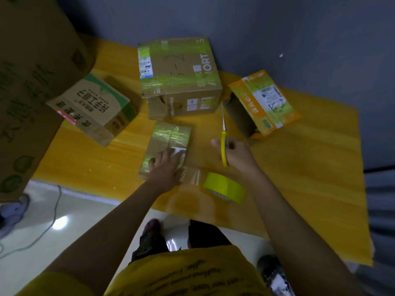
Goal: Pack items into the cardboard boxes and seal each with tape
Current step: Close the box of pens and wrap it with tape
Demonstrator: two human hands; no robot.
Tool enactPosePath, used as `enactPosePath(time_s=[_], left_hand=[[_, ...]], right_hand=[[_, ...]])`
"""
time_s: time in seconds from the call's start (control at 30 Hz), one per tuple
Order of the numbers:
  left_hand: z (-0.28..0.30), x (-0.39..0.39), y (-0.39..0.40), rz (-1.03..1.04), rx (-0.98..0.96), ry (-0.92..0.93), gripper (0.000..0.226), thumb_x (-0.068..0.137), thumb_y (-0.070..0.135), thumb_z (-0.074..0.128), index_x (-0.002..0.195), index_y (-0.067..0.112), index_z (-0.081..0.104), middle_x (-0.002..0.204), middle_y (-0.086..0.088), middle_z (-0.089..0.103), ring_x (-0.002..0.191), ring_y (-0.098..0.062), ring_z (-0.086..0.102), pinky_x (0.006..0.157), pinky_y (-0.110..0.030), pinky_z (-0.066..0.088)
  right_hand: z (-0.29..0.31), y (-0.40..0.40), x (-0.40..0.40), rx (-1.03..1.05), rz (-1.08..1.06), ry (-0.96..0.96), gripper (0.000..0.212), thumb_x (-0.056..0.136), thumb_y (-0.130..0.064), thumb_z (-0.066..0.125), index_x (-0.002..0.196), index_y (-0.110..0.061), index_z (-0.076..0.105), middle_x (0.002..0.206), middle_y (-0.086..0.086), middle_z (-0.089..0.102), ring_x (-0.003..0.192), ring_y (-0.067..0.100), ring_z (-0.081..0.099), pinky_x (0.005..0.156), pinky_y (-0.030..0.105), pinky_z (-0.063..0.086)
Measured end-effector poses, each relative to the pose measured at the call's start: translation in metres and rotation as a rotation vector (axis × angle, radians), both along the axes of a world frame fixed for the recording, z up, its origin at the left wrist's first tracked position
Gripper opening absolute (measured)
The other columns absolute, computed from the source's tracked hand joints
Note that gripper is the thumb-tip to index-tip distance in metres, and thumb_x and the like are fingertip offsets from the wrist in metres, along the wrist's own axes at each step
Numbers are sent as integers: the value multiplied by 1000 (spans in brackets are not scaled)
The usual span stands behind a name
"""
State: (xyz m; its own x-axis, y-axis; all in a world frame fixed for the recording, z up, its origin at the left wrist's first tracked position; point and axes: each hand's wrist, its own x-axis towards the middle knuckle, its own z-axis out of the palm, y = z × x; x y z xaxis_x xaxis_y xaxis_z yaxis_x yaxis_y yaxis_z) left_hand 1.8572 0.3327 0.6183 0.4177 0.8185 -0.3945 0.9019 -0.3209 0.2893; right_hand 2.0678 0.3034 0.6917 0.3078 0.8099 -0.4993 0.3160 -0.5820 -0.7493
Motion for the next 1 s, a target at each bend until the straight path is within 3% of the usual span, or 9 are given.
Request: enactPosePath(time_s=[0.1, 0.2, 0.33, 0.47, 0.53, 0.73, 1.0], left_hand=[[2, -10, 3, -95, -7, -45, 55, 98, 38, 43, 148, 24, 25, 156, -7, 13, 142, -28, 13, 109, -47, 19], [2, -26, 3, -197, -25, -86, 57, 98, 37, 45, 149, 21, 25, 158, -9, 8, 145, -28, 7, 111, -48, 16], [2, -48, 2, -285, -53, -116, 65, 93, 51, 34, 149, 19, 25, 159, -8, 6, 146, -28, 2, 113, -47, 9], [5, -61, 1, -369, -28, -116, 56, 101, 35, 38, 151, 17, 21, 160, -7, 0, 147, -26, -3, 114, -44, 7], [6, -66, 1, -413, -41, -123, 57, 102, 31, 37, 153, 21, 16, 161, -4, -6, 148, -24, -8, 116, -45, 5], [2, -68, 7, -501, -60, -81, 58, 103, 28, 36, 154, 29, 9, 160, 3, -16, 147, -22, -16, 117, -45, 1], [-12, -72, 13, -544, -5, -55, 61, 102, 27, 37, 154, 32, 3, 161, 4, -13, 146, -21, -19, 116, -43, -1]], right_hand=[[17, -27, -28, 31, -124, 157, 46, 90, -47, 61, 71, -6, 51, 70, 21, 53, 64, 26, 58, 69, 40, 53], [14, -59, -65, 17, -207, 271, 44, 93, -42, 57, 72, -4, 52, 59, 11, 51, 52, 19, 54, 56, 28, 49], [-19, -104, -117, 8, -332, 342, 44, 89, -45, 61, 64, -10, 51, 55, 8, 47, 45, 19, 49, 54, 32, 42], [-51, -143, -153, -81, -401, 579, 62, 66, -69, 72, 61, -13, 46, 58, 8, 40, 46, 19, 43, 51, 30, 37], [-62, -155, -167, -127, -473, 711, 65, 58, -72, 75, 61, -14, 45, 59, 6, 37, 49, 20, 39, 53, 32, 33], [-84, -146, -186, -109, -621, 883, 51, 67, -59, 64, 63, -13, 44, 64, 7, 35, 53, 18, 37, 54, 30, 34], [-99, -110, -171, -58, -657, 927, 44, 77, -53, 58, 70, -11, 50, 62, 2, 45, 58, 16, 43, 62, 29, 36]])
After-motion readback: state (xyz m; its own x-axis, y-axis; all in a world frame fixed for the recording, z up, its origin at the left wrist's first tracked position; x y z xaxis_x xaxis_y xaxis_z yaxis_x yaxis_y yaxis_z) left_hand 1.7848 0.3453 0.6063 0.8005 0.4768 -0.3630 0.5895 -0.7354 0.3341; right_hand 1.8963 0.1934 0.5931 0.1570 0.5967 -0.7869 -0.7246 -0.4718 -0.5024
